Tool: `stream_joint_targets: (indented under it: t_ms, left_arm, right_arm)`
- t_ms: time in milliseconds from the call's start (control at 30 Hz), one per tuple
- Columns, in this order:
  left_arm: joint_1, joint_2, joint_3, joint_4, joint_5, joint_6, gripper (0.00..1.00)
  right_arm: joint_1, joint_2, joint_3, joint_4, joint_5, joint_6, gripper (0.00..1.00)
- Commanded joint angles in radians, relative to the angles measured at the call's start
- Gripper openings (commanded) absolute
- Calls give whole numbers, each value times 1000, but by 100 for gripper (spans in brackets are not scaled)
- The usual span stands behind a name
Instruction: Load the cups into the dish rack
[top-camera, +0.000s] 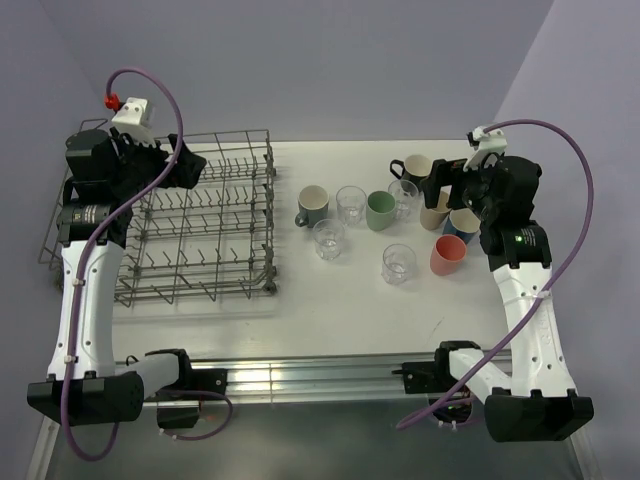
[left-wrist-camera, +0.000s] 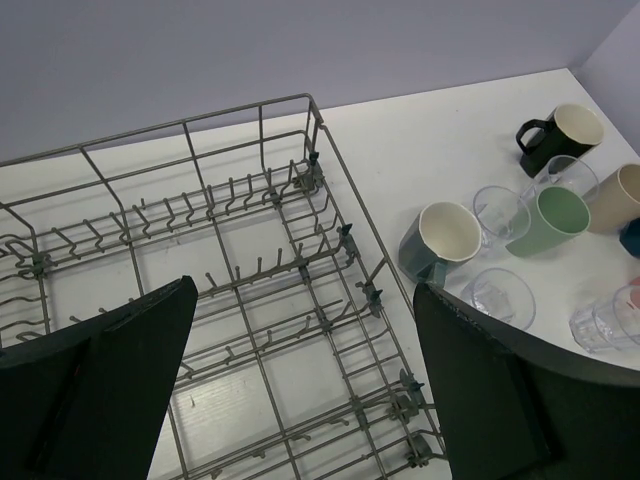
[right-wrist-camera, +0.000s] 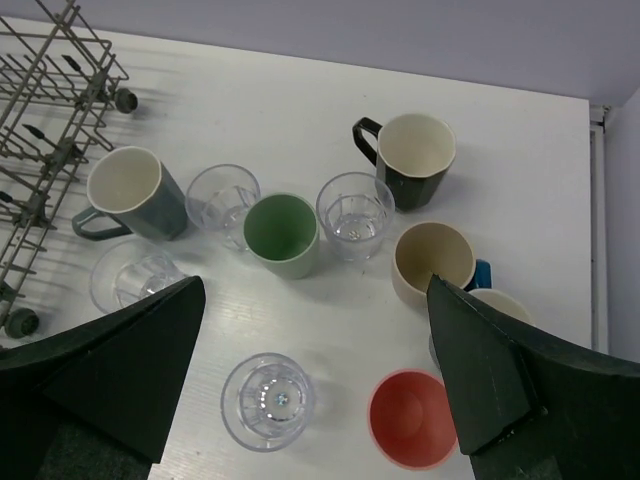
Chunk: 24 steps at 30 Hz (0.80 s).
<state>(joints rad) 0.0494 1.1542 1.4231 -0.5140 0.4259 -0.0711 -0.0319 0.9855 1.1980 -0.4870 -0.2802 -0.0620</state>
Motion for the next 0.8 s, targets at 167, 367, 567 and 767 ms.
stream_joint_targets:
  t_ms: [167,367,567,767]
  left_arm:
    - [3,-10,-13,28,10,-4,99]
    - [4,-7,-35,22,43,7,99]
    - [4,2,-29,3,126,36,99]
    - [4,15,-21,-20,188,60,99]
  right_arm:
    - [-3,7,64,-61,42,-65,100]
    - [-14,48,100,-166,93,-136,100]
    - [-28,130,143,-339,26,-243,96]
    - [3,234,155,-476,-48,-312,79]
